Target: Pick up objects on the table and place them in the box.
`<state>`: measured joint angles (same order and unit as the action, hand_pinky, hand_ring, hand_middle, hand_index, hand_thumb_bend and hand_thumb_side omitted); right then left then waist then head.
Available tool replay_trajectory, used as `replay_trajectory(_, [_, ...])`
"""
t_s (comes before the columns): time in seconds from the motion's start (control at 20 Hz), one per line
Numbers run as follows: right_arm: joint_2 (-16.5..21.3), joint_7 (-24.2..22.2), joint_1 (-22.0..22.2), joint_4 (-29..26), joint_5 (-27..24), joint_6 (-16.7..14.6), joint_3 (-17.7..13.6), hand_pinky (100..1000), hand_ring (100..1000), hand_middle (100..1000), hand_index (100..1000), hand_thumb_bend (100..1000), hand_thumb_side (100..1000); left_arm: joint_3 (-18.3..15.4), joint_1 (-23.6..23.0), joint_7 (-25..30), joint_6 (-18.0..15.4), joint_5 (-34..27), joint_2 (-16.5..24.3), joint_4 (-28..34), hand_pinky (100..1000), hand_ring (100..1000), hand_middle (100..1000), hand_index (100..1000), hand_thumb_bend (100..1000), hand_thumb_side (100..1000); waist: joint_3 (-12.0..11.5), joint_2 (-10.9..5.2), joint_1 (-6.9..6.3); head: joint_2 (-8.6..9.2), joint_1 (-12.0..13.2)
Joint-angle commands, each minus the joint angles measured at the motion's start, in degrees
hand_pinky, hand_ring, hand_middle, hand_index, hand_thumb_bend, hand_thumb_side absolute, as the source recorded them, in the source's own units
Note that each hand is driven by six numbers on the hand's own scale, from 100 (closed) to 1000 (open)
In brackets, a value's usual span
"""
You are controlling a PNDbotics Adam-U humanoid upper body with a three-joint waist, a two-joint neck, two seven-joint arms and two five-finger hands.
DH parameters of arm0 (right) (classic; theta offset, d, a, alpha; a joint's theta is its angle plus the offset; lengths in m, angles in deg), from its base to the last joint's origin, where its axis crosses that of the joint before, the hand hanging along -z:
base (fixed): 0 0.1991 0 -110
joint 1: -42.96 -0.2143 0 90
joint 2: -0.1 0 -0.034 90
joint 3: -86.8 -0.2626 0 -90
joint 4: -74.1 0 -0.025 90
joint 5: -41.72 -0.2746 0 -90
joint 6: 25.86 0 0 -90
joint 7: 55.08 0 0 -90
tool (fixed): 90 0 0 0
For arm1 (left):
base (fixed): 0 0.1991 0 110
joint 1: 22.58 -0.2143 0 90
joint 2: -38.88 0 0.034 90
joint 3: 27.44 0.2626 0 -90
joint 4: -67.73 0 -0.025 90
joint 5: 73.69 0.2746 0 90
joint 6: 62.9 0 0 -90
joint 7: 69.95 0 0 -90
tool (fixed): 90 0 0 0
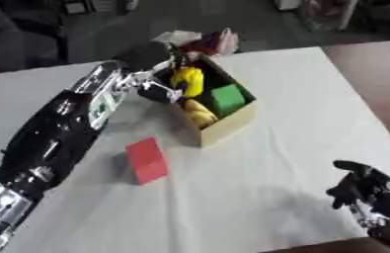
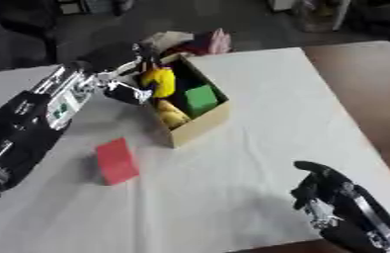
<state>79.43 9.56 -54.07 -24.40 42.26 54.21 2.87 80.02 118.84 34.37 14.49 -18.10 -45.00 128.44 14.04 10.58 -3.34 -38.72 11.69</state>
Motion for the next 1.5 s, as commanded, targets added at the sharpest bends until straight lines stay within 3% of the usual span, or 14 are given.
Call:
replay_trajectory(0.05, [0.2,-0.1,-0.5,-0.8,-0.3,-0.1,0.0,699,467,483,853,100,362,-0.8,0.7,2.5,-0.7,1.3,0.6,-0.6,743,686,717,873,241,329,-0.1,-0.75,0.34,0.75,-0.2])
replay_trajectory(0.2, [0.2,0.0,-0.4,-0.7,-0.2,-0.1,0.0,699,467,483,853,100,362,-1.6,0.4,2.6,-0.8,0.5,1.2,0.4,754,706,745,880,233,314,-0.3,-0.72,0.39,0.82,-0.4])
replay_trajectory(0.35, [0.2,0.0,-0.4,-0.7,-0.2,-0.1,-0.1,699,467,483,853,100,362,-2.1,0.2,1.3,-0.5,-1.7,2.3,2.9,750,686,726,862,147,278,-0.5,-0.71,0.38,0.84,-0.6])
replay_trajectory(0.4, [0.2,0.1,-0.4,-0.7,-0.1,-0.1,-0.2,699,467,483,853,100,362,-2.2,0.0,0.9,-0.9,-2.6,2.8,4.2,746,670,704,844,106,268,-0.6,-0.69,0.36,0.86,-0.7])
replay_trajectory(0.55, [0.4,0.3,-0.3,-0.7,0.0,-0.1,-0.4,699,467,483,853,100,362,-0.7,-0.7,1.0,-3.4,-5.6,5.3,9.0,752,662,685,822,100,267,-0.8,-0.66,0.17,0.81,-1.1])
replay_trajectory(0.8, [0.9,0.5,-0.2,-0.7,0.3,-0.2,-0.6,699,467,482,853,100,360,2.8,-2.7,3.3,-8.3,-10.6,12.1,17.0,777,714,736,849,255,323,-1.3,-0.8,-0.41,0.72,-1.8])
replay_trajectory(0.95, [1.2,0.7,-0.2,-0.7,0.5,-0.2,-0.8,699,467,482,853,100,359,5.9,-5.1,5.6,-11.2,-12.5,16.7,21.7,801,769,792,876,445,460,-1.4,-0.9,-0.88,0.84,-2.4])
replay_trajectory(1.1, [1.5,0.6,-0.4,-0.7,0.6,-0.2,-0.6,699,467,483,853,100,359,10.3,-8.5,8.5,-14.1,-10.7,21.4,26.4,815,799,824,894,599,543,-1.2,-0.94,-1.32,0.9,-2.3])
replay_trajectory(1.15, [1.5,0.6,-0.4,-0.7,0.6,-0.2,-0.6,699,467,483,853,100,358,11.2,-9.5,9.4,-15.0,-9.8,22.9,28.0,819,807,833,900,706,540,-1.0,-0.91,-1.36,0.98,-2.3])
replay_trajectory(1.2, [1.5,0.5,-0.5,-0.7,0.6,-0.3,-0.6,699,467,483,853,100,358,11.9,-10.7,10.4,-16.0,-8.9,24.5,29.5,821,810,836,902,642,572,-0.9,-0.88,-1.41,1.05,-2.3])
replay_trajectory(1.35, [1.5,0.5,-0.7,-0.8,0.6,-0.3,-0.6,699,467,483,853,100,357,11.6,-14.4,13.1,-18.8,-6.5,27.5,34.1,823,811,838,905,659,576,-0.7,-0.83,-1.48,1.25,-2.4])
replay_trajectory(1.5, [1.5,0.5,-0.7,-0.7,0.6,-0.2,-0.6,699,467,483,853,100,359,8.5,-17.1,16.1,-21.6,-6.7,29.5,38.4,822,810,838,905,664,582,-0.8,-0.76,-1.54,1.29,-2.5])
